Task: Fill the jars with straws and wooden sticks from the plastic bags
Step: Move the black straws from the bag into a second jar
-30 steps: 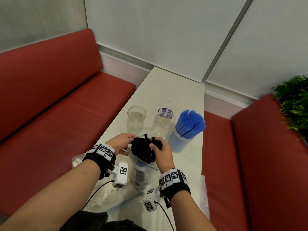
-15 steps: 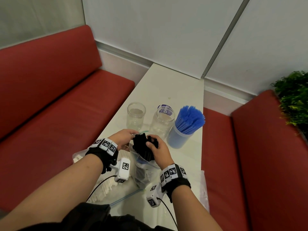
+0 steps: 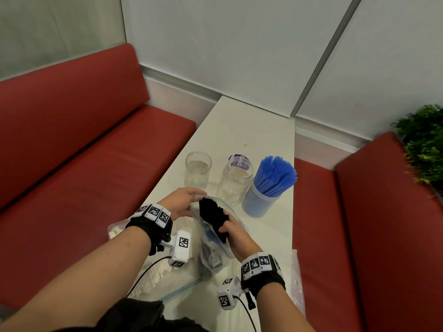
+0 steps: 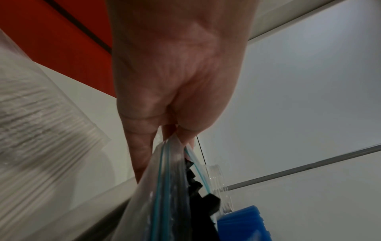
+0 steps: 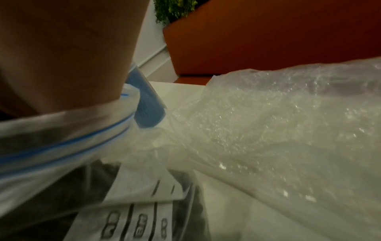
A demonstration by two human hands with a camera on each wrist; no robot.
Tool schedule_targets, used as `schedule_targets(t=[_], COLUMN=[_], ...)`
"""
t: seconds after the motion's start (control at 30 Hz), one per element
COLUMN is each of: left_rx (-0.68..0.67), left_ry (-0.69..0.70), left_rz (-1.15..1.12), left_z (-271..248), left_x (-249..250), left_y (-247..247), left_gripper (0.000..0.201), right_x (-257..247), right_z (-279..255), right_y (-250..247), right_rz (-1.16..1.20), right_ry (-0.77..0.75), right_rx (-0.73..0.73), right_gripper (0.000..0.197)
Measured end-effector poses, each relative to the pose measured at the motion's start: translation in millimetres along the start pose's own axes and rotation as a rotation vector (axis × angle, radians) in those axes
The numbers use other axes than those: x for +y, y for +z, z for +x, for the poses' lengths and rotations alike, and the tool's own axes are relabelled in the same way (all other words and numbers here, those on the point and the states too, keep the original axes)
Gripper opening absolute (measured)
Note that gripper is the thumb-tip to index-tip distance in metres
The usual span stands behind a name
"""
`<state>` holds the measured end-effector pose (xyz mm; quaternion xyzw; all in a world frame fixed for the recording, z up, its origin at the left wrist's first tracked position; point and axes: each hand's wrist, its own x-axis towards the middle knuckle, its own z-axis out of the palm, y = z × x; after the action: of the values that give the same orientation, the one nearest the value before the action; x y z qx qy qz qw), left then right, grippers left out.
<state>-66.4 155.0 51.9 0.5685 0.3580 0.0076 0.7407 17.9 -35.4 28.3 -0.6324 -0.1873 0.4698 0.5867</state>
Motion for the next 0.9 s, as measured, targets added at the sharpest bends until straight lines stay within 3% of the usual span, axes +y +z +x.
schedule_targets(t=[0.07,0.13,0.23,0.37,0.53,0.7,0.9], left_rx=[0.028,0.049,0.061,0.007,0.041,0.069,0.065], left_ry=[0.005,0.010,0.014,0.048,0.112,0.100,0.098], left_rz=[0.001,0.001,-0.009,-0.038,-0.068,-0.106,-0.104], left_z=[0.5,1.6,1.1,-3.9,-5.0,-5.7,1.3], left_x=[-2.4,-4.5,-5.1,5.8,24.2,16.6,16.7], left_y=[-0.3,0.0,-0.5,-3.0,-1.3,-3.1,-9.1], left_gripper=[0.027,0.029,0.030,0.027,0.028,0.028,0.028], right_x=[4.9,11.2,13.3,-5.0,-36.2,-35.1,-68.8], right_z=[-3.7,-1.0,2.9,6.1,10.8,7.5,15.5], right_y=[-0.4,-1.9,-4.5,-6.6,-4.3,1.2,-0.6], right_rz=[-0.235,-0.462,-0.597,-0.723,-0.556,-0.504,-0.448], right_ry=[0.002,-0.054,-0.103,-0.186,-0.359,-0.285,-0.326], right_rx=[-0.026,0.042,0.142,0.255,0.384,0.375,0.394], right_gripper=[0.069,0.055,0.038,0.034,0.028,0.032,0.027])
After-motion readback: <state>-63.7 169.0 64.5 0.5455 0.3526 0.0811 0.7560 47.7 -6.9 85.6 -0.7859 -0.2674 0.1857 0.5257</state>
